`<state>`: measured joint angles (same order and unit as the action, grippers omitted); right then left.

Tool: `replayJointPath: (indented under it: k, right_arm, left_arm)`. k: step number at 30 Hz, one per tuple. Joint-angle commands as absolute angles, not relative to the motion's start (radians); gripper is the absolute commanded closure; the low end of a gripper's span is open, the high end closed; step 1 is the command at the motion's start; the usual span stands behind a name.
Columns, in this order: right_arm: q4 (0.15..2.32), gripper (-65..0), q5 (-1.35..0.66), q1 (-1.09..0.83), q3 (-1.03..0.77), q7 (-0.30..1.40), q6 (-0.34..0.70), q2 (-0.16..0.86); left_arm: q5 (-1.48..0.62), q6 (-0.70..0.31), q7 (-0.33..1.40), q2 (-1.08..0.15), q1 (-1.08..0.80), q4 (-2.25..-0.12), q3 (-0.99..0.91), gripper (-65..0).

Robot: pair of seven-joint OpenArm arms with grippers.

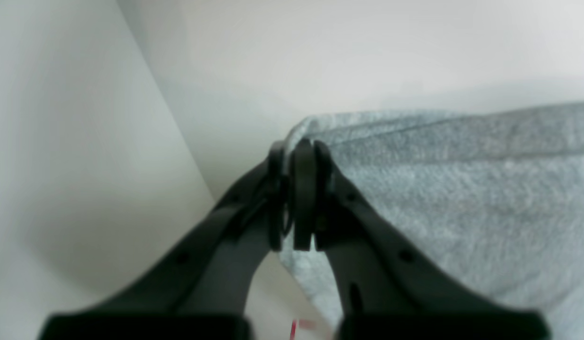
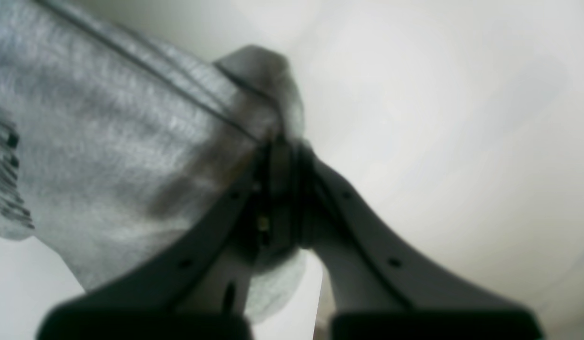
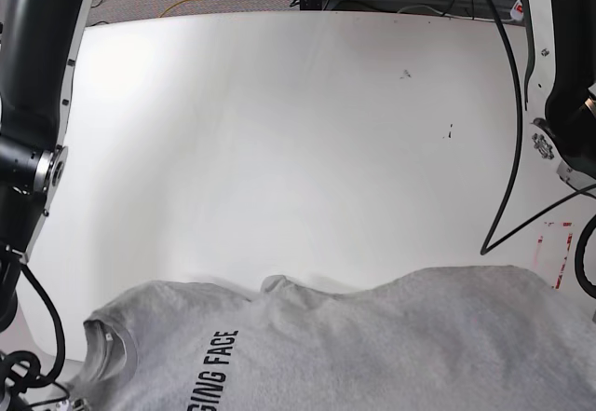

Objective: Fold the T-shirt properly
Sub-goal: 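Lift the shirt by the hem and drag it flat across the table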

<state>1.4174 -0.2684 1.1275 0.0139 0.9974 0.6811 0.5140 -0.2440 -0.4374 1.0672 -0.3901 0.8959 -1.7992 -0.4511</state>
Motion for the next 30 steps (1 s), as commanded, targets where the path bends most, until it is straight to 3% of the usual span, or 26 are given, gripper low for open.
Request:
replayJointPath:
  k: [1, 12, 30]
  right_arm:
    - [1.497, 0.0, -0.251, 1.102, -0.035, 1.009, 0.668, 0.53]
    - [1.779, 0.0, -0.251, 0.702, -0.237, 1.092, 0.67, 0.524]
    - [2.02, 0.0, -0.252, 0.177, -0.407, 1.106, 0.698, 0.424]
  left_arm:
    - [-0.237, -0.432, 1.049, -0.4, 0.892, -1.808, -0.452, 0.0]
    - [-0.249, -0.433, 1.049, -0.367, 0.621, -1.919, -0.466, 0.0]
    - [-0.515, -0.433, 1.156, -0.312, 0.124, -1.997, -0.742, 0.0]
